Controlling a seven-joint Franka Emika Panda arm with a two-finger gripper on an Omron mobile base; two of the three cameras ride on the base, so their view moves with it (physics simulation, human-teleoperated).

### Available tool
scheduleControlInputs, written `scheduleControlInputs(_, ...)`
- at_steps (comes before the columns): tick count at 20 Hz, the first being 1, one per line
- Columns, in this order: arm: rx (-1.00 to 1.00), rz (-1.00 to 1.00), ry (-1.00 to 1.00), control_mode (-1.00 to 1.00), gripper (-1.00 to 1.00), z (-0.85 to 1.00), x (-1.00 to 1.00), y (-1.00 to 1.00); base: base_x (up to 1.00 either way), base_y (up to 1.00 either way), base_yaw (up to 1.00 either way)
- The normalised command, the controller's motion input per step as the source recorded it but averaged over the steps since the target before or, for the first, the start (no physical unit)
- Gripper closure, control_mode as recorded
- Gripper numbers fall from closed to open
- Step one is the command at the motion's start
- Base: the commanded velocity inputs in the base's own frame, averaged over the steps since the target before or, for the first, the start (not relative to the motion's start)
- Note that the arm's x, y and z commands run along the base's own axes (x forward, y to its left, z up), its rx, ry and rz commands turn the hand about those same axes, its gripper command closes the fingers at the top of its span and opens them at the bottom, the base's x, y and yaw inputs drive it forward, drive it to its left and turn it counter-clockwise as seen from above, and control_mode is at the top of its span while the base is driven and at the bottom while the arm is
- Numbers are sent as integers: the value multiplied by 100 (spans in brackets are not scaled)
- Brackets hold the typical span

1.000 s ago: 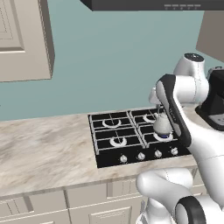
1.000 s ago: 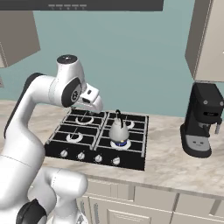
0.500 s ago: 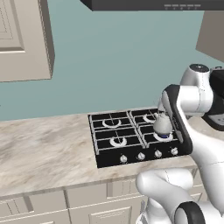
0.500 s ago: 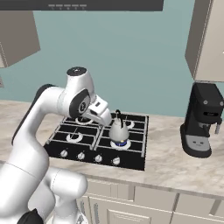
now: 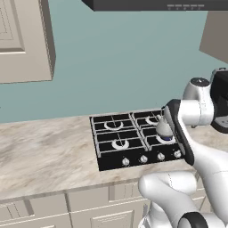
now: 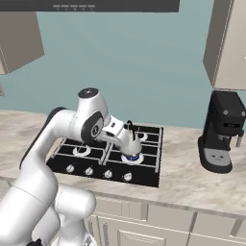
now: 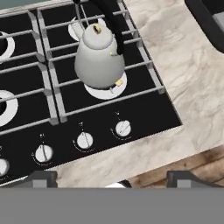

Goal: Lower the heat of the kettle.

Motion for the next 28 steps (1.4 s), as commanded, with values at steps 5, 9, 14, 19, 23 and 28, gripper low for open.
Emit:
scheduleControlInputs(5, -1, 27, 0, -100, -100, -16, 0, -7, 0, 0, 0)
scheduleControlInputs(9, -5, 34, 0, -100, -100, -4, 0, -1, 0, 0, 0)
scheduleControlInputs(14, -9, 36, 0, -100, -100, 0, 0, -1, 0, 0, 0)
scheduleControlInputs(19, -16, 32, 0, -100, -100, -8, 0, -5, 0, 0, 0)
scheduleControlInputs(23, -18, 26, 9, -100, -100, -15, 0, -5, 0, 0, 0)
scheduleControlInputs(28, -14, 26, 16, -100, -100, -12, 0, -11, 0, 0, 0)
